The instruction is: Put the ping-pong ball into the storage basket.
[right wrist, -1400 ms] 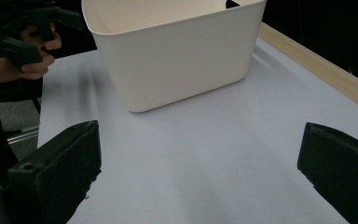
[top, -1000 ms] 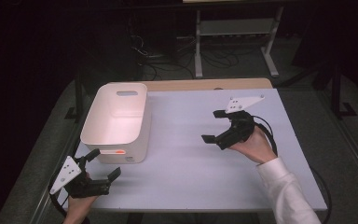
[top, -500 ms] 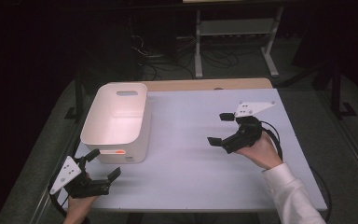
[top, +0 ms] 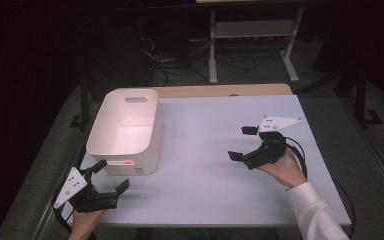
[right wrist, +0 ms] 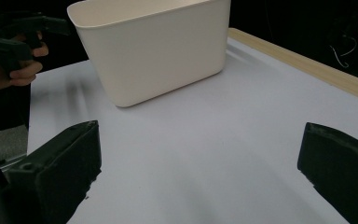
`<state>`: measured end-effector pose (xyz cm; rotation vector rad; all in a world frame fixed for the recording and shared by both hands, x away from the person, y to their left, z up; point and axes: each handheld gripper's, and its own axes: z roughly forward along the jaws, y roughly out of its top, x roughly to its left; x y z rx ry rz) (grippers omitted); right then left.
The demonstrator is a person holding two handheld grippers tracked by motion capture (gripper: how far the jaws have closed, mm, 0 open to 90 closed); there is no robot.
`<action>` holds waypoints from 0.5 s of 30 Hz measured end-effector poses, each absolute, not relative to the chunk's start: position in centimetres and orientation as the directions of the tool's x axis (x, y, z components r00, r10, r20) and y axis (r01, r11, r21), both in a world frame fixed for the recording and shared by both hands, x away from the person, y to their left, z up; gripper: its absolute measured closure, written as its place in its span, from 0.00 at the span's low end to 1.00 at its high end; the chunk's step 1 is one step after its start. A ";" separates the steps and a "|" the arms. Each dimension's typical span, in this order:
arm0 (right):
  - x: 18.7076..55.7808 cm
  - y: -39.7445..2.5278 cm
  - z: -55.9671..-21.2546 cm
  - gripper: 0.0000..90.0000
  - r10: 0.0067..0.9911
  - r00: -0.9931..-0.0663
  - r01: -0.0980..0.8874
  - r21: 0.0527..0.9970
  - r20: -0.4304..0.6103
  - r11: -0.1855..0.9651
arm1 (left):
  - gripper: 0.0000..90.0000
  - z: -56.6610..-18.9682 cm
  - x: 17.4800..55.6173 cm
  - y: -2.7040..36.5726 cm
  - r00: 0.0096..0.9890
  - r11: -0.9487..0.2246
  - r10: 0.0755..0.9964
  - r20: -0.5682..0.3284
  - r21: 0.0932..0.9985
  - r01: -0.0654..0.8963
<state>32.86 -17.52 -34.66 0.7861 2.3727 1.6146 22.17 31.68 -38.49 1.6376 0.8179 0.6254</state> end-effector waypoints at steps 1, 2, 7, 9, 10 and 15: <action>32.8 -17.6 -34.7 0.00 0.509 -0.848 0.326 0.904 0.150 0.276 | 0.00 -38.5 22.2 31.7 0.615 -0.109 0.788 -0.026 0.977 0.182; 32.7 -17.7 -34.8 0.00 0.511 -0.846 0.327 0.905 0.152 0.273 | 0.00 -38.5 22.2 31.7 0.615 -0.109 0.788 -0.027 0.977 0.182; 32.5 -18.1 -35.2 0.00 0.525 -0.838 0.327 0.908 0.150 0.262 | 0.00 -38.5 22.2 31.7 0.614 -0.107 0.789 -0.029 0.977 0.183; 32.3 -18.3 -35.5 0.00 0.529 -0.834 0.331 0.909 0.156 0.254 | 0.00 -38.5 22.2 31.7 0.614 -0.106 0.789 -0.029 0.977 0.183; 32.3 -18.3 -35.5 0.00 0.529 -0.834 0.331 0.909 0.156 0.254 | 0.00 -38.5 22.2 31.7 0.614 -0.109 0.789 -0.027 0.977 0.183; 32.0 -18.7 -36.1 0.00 0.544 -0.825 0.334 0.909 0.154 0.249 | 0.00 -38.5 22.2 31.7 0.615 -0.110 0.788 -0.026 0.977 0.182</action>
